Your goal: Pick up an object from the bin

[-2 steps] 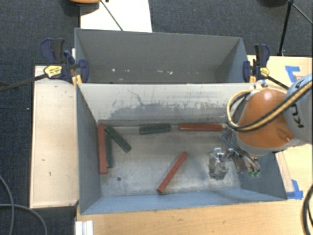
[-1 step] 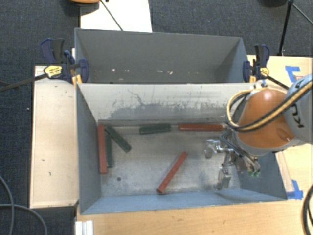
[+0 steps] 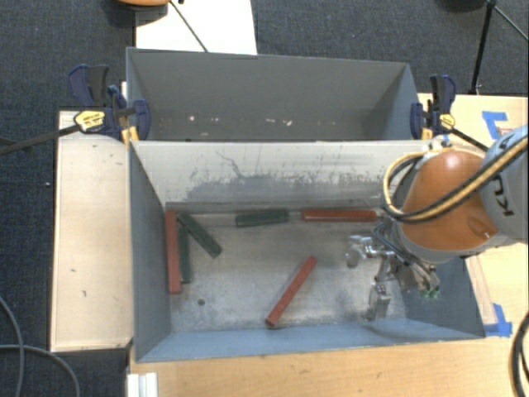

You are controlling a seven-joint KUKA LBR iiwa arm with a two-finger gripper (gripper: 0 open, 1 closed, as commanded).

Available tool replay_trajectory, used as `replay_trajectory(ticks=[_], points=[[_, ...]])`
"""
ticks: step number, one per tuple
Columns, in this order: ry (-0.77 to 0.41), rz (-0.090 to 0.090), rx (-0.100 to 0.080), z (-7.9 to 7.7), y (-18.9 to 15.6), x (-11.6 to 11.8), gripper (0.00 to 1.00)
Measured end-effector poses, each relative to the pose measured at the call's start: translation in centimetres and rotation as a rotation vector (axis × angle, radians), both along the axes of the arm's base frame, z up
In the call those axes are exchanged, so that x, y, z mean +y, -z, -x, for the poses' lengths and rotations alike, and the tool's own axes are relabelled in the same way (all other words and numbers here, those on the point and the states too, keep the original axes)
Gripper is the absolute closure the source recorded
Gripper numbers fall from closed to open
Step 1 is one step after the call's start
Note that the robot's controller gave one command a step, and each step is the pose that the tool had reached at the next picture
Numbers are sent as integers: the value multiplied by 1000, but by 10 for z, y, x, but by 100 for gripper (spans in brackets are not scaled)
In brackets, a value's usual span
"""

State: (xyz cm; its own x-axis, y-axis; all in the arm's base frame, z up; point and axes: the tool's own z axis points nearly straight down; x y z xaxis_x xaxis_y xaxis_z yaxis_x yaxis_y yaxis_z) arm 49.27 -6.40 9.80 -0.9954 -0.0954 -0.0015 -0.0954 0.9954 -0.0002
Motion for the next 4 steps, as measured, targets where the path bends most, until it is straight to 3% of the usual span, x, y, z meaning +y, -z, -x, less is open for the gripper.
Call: replay_trajectory(ticks=[1, 2, 3, 4], points=[[-45, 0, 1, 9, -23, 50, 0], [-114, -1, -2, -25, -18, 82, 0], [-168, -1, -4, 4, 27, 105, 100], [-169, -1, -8, 3, 27, 105, 0]])
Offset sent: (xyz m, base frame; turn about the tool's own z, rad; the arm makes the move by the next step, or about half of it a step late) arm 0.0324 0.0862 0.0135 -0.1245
